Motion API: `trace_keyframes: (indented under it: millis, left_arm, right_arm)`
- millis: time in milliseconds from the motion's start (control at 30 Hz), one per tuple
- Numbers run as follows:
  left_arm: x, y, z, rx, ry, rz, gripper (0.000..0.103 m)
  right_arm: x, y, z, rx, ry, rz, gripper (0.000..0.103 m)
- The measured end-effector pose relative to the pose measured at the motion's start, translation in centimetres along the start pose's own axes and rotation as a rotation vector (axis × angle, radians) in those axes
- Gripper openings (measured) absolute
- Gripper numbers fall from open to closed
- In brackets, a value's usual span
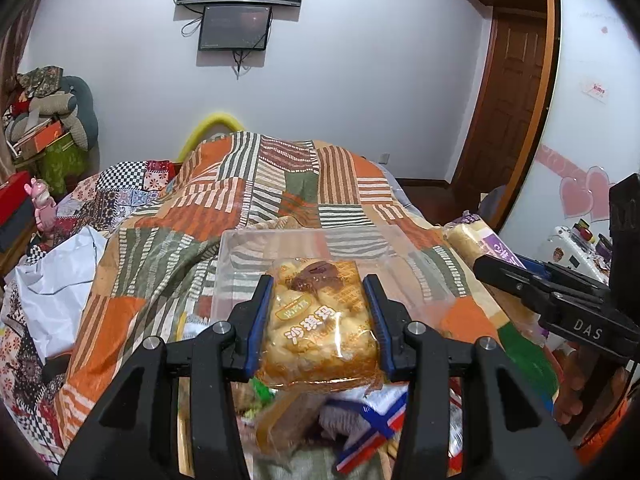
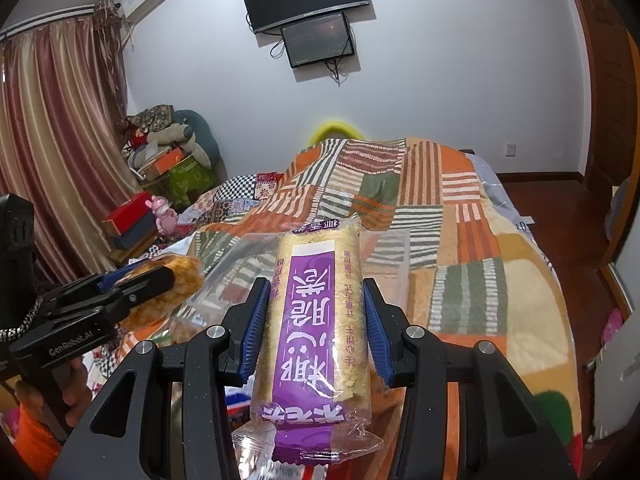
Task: Organize snacks
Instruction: 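Carry both packs over the clear plastic box and open both tools to drop them in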
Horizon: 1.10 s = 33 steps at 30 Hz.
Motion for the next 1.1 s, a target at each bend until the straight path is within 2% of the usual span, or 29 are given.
trace_keyframes:
  millis: [400,933,1100]
  left_arm:
    - [-1.7,-5.8,0.9,-0.031,0.002,0.085,0.044]
    - [-2.0,-13.3,2.2,-0.056,0.015,0.255,0.044]
    - [-1.8,-14.4,3.0,-0.024,0.059,0.301,0.044]
  right_arm:
    - [-1.4,-4.3,-1.4,0.024,-0.003,0.074,0.042]
    - [-1.0,-9.5,-2.4,0.042,0.019,0.245,0.042]
    - [-0.9,-10.6,-2.6,0.039,0.016,0.274,0.042]
Point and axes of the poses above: each gripper's, at about its wrist camera, not at the fingertips, and y roughly against the way its jaws point, z to its left, x to its underside, the point moved 1 cm from there along -y, roughly the way its jaws point, and after that the axes turned 1 degree about z, right-handed, at the moved point
